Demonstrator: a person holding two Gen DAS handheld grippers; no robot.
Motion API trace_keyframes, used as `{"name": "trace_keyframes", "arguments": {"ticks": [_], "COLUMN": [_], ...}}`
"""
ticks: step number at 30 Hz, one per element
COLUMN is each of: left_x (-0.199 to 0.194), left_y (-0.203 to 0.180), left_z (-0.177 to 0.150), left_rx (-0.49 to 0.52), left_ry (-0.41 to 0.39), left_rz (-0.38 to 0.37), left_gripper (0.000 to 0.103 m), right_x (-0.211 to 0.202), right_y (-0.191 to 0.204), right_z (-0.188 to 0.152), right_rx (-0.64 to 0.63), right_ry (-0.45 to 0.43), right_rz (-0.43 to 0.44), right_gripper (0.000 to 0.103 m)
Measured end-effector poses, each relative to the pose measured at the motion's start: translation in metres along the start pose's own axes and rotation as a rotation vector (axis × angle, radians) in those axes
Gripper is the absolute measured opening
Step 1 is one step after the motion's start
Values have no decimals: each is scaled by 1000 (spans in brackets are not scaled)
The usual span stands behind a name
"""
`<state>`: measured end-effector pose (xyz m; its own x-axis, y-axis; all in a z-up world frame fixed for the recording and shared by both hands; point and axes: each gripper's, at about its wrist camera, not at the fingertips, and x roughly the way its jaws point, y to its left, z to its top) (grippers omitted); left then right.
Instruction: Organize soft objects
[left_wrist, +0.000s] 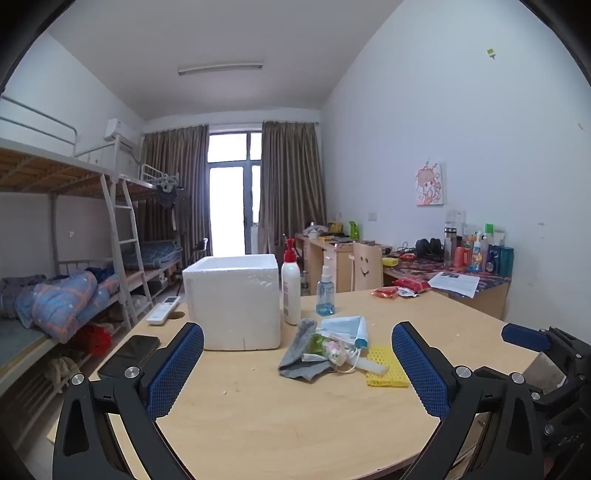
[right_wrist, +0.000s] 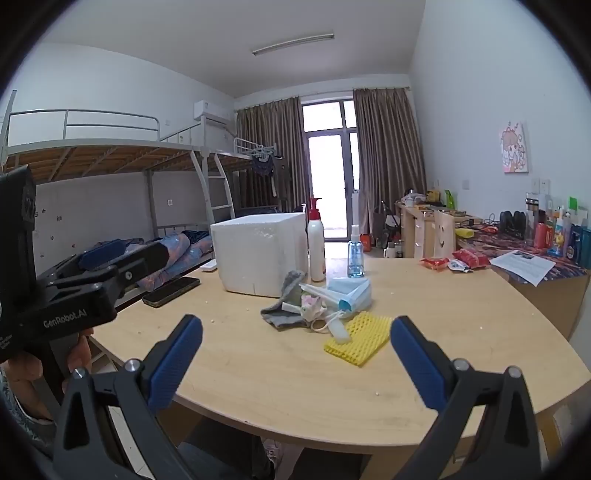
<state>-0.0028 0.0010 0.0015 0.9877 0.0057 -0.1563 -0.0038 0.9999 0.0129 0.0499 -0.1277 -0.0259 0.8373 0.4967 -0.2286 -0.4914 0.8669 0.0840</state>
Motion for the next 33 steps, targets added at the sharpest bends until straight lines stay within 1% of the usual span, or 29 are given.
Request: {"name": "trace_keyframes", "arguments": {"ticks": [13,25,33], "left_x": [0,3,2], "left_y": [-1,-1,-1], "left_z": [-3,-4,-3], "left_rx": [1,0,2], "left_ry": [6,25,19], "left_rz": [-1,-20,-3], "left_gripper": [102,102,102], "right_x": [4,5,6], "right_y": [0,-1,-2], "right_z": [-2,-1,-2], "right_rx": [1,4,5], "right_ry": [4,2,5], "right_rz": [-4,-6,-8], "right_gripper": [103,103,103]}}
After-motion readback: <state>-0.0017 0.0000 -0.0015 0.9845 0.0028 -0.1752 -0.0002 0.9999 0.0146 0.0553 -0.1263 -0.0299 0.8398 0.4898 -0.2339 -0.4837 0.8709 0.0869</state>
